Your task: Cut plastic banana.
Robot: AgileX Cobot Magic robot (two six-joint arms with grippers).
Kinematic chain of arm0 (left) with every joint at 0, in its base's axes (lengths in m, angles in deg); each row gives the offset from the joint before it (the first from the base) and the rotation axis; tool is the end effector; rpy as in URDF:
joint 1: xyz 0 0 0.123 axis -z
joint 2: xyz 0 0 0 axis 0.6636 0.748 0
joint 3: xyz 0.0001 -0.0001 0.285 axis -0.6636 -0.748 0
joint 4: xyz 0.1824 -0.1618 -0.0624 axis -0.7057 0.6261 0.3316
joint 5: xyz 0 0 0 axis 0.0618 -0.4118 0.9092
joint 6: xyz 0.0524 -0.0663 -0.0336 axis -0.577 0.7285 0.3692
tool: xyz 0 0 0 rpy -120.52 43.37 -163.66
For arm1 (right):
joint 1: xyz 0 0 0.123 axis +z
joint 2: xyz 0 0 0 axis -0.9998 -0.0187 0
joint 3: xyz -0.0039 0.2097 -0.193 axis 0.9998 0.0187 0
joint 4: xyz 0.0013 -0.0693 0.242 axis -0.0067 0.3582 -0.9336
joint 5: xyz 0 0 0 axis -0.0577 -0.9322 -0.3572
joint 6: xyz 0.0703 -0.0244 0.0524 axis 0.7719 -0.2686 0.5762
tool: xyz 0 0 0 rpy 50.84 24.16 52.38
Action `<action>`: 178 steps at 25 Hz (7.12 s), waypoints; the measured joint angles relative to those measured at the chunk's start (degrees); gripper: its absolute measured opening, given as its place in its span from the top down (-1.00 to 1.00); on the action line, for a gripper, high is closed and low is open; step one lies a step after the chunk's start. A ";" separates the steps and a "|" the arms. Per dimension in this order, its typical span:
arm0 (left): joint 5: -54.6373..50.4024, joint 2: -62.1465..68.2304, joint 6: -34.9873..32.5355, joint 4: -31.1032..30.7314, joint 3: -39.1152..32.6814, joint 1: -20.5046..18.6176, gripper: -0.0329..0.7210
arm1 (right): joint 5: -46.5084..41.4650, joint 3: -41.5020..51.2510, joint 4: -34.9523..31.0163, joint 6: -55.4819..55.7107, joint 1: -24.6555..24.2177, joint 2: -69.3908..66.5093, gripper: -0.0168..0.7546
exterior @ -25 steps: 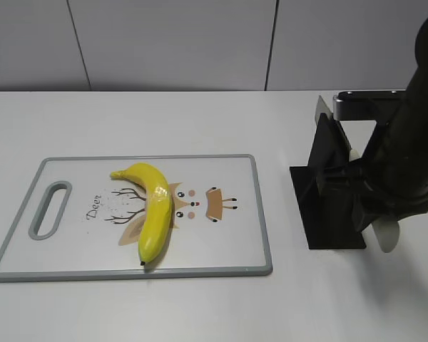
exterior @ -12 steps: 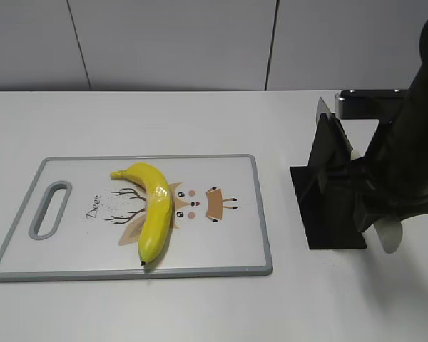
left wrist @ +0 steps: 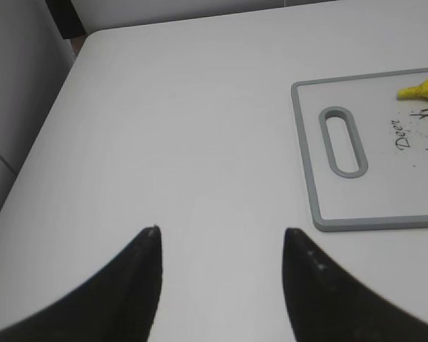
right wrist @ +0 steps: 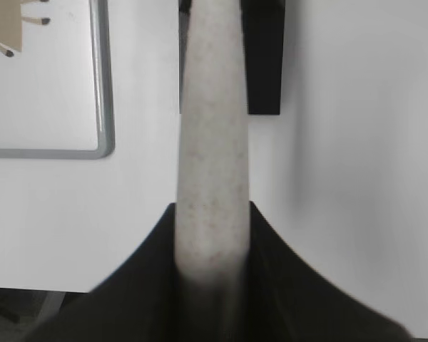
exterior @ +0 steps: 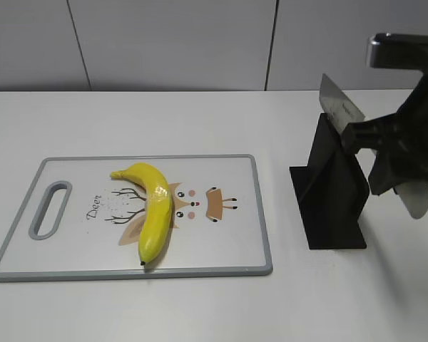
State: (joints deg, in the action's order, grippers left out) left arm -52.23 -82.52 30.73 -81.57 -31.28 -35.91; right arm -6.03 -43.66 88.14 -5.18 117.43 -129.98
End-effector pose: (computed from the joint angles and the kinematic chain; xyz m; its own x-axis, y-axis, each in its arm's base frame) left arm -0.0019 0.0101 0.2662 -0.4895 0.1926 -0.8505 0.0760 0.9810 0.1784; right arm 0.2287 0.1205 0.2668 -0.9638 0.0016 -0.2665 -0.0261 0.9946 0.1002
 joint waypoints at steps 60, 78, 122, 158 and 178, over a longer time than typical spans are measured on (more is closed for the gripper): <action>7.17 92.37 -63.30 24.26 44.80 13.56 0.55 | -3.58 -32.59 -24.76 -102.81 0.07 -26.89 0.54; 22.48 113.11 -66.49 26.11 36.99 14.03 0.89 | 3.37 -26.49 -23.57 -97.20 0.01 -44.27 0.50; 8.06 85.76 -31.74 5.31 43.86 13.62 -0.82 | -5.01 -26.80 -20.92 -81.67 0.67 -22.80 0.53; -5.34 23.30 1.69 0.38 5.42 13.09 -0.66 | 2.63 -3.19 3.68 -4.15 0.84 7.59 0.53; -1.32 -0.04 -0.73 0.09 0.30 13.09 -0.65 | 9.26 6.42 6.20 2.46 0.84 5.93 0.53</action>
State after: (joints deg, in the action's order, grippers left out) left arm -53.55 -82.56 30.00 -81.48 -30.97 -22.82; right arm 3.23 -37.24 94.35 -2.72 118.27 -124.05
